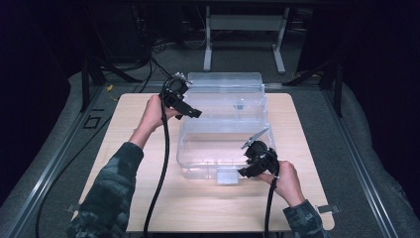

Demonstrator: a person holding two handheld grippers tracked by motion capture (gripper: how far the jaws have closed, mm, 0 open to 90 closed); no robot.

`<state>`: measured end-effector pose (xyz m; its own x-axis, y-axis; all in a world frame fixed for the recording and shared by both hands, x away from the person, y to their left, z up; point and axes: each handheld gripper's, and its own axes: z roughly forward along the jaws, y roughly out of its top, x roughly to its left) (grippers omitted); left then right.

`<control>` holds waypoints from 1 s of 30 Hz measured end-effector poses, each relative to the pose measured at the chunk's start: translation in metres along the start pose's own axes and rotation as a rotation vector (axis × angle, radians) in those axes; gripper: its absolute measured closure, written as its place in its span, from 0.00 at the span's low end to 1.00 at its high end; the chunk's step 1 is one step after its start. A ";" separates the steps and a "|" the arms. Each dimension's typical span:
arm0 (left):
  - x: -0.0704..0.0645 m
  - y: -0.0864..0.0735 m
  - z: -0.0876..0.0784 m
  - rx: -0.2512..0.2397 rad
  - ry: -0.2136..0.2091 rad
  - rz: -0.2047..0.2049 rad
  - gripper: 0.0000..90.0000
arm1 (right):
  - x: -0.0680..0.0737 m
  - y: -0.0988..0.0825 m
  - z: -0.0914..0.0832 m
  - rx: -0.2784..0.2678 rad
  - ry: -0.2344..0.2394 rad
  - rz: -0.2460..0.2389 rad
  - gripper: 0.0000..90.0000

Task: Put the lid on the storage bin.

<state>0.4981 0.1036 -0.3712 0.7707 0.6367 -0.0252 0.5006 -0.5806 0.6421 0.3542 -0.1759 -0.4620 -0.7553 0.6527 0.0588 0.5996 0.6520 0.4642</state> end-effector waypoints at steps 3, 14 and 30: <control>0.001 0.009 0.006 -0.003 0.003 -0.002 0.04 | -0.002 -0.002 -0.003 -0.007 -0.012 0.019 0.60; 0.013 0.022 0.032 0.009 0.042 0.000 0.17 | -0.006 -0.006 -0.002 -0.010 -0.015 0.040 0.63; 0.012 0.016 0.053 0.004 0.097 0.006 0.58 | -0.005 -0.006 -0.001 -0.014 -0.024 0.048 0.63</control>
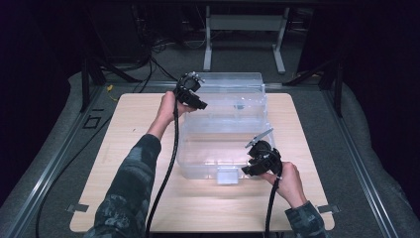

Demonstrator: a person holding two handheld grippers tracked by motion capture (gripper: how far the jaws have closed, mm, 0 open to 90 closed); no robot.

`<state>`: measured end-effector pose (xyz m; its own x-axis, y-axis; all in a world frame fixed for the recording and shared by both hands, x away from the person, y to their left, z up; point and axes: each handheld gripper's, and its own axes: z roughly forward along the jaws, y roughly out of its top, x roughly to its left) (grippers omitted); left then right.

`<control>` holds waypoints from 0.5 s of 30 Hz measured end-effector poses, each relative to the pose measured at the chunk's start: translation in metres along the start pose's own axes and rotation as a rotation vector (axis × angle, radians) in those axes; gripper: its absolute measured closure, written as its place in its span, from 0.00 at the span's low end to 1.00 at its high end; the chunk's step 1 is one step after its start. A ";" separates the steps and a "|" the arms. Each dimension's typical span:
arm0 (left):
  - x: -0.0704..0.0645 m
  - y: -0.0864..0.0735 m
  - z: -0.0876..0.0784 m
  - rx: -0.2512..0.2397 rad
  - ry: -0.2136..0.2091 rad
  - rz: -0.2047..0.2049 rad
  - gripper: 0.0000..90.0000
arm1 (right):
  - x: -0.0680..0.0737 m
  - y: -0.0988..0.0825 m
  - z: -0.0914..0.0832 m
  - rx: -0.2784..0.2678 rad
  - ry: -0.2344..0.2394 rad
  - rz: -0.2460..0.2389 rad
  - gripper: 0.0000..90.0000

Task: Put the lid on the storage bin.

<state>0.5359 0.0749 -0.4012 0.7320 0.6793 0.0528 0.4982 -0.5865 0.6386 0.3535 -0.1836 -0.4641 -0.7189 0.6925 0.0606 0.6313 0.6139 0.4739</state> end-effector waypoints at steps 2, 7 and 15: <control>0.001 -0.001 0.000 -0.001 -0.001 0.005 0.64 | 0.001 -0.001 0.000 -0.006 -0.015 -0.004 0.63; 0.000 -0.001 0.000 0.003 -0.016 -0.002 0.69 | 0.004 -0.003 0.007 -0.015 -0.033 -0.007 0.65; -0.005 0.001 -0.003 0.026 -0.023 0.027 0.76 | 0.007 -0.006 0.012 -0.049 -0.044 -0.001 0.64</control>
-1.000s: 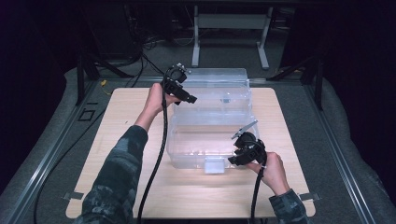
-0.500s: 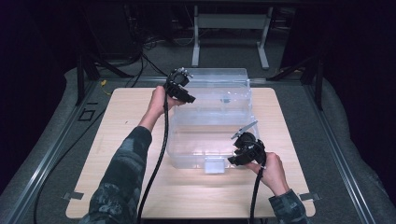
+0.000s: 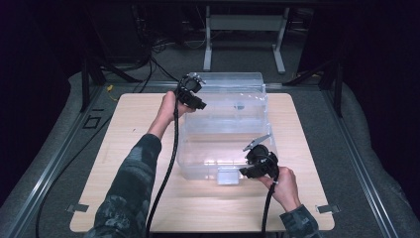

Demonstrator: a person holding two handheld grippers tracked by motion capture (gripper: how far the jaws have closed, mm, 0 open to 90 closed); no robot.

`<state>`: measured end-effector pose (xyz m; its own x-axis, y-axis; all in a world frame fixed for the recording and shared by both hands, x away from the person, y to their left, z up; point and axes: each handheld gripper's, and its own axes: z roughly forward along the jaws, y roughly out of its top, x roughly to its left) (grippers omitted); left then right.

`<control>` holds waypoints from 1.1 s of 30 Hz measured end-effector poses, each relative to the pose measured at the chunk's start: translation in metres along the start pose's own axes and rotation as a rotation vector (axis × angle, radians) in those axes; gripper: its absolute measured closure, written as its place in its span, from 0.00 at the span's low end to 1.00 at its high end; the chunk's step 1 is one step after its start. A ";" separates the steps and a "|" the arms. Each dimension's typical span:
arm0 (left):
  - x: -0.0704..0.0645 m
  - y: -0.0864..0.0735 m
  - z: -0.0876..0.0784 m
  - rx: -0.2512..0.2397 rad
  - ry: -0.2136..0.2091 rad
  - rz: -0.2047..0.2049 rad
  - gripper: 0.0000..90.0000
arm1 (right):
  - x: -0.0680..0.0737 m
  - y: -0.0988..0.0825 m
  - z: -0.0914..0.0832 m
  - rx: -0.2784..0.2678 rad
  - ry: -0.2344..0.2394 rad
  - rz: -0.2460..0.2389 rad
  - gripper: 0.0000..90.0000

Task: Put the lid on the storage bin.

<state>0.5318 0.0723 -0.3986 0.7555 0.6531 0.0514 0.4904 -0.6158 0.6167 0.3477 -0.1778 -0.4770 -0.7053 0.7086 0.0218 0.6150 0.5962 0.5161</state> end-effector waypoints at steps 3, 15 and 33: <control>-0.001 0.000 -0.001 -0.001 -0.008 0.000 0.78 | 0.000 -0.001 0.000 -0.007 -0.006 0.002 0.63; -0.012 0.002 -0.007 -0.008 0.004 0.033 0.83 | 0.002 -0.002 0.000 -0.022 -0.033 0.012 0.62; -0.021 -0.001 -0.020 -0.022 -0.014 0.071 0.87 | 0.002 -0.003 0.000 -0.020 -0.043 0.018 0.60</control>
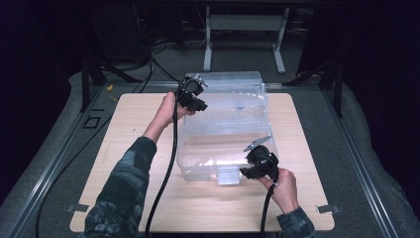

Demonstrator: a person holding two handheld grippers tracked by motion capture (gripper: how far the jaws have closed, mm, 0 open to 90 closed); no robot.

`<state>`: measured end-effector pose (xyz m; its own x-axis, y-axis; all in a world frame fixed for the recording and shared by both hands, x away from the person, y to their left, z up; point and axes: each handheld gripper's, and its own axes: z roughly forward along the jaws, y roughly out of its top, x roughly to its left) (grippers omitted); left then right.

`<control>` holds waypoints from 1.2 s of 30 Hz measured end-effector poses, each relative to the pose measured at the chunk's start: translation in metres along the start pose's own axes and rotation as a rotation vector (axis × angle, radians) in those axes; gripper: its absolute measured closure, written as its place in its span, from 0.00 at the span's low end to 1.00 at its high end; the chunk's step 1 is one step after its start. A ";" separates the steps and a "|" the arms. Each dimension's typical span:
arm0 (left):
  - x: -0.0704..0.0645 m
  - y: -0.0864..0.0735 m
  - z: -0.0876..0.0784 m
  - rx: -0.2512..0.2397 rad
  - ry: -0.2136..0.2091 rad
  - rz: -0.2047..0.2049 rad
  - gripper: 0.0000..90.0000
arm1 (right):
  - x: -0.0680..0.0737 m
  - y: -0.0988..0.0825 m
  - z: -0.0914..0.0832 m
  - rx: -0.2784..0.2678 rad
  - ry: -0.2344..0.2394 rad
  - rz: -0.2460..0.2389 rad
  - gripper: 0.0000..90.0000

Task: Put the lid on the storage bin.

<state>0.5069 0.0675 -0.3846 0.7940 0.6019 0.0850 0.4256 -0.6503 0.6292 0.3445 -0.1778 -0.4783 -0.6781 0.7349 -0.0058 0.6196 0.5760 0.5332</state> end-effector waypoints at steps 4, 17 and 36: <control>-0.003 0.001 -0.002 0.005 0.006 0.020 0.87 | 0.000 0.000 0.000 0.000 -0.001 0.001 0.60; -0.011 0.000 -0.010 -0.010 0.004 0.045 0.88 | -0.003 0.000 0.001 0.000 0.016 0.007 0.59; -0.026 -0.004 -0.024 -0.041 0.008 0.091 0.89 | -0.001 0.004 0.005 0.004 -0.015 0.004 0.58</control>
<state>0.4747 0.0656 -0.3709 0.8253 0.5446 0.1492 0.3332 -0.6830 0.6500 0.3498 -0.1744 -0.4800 -0.6697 0.7425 -0.0167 0.6237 0.5745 0.5300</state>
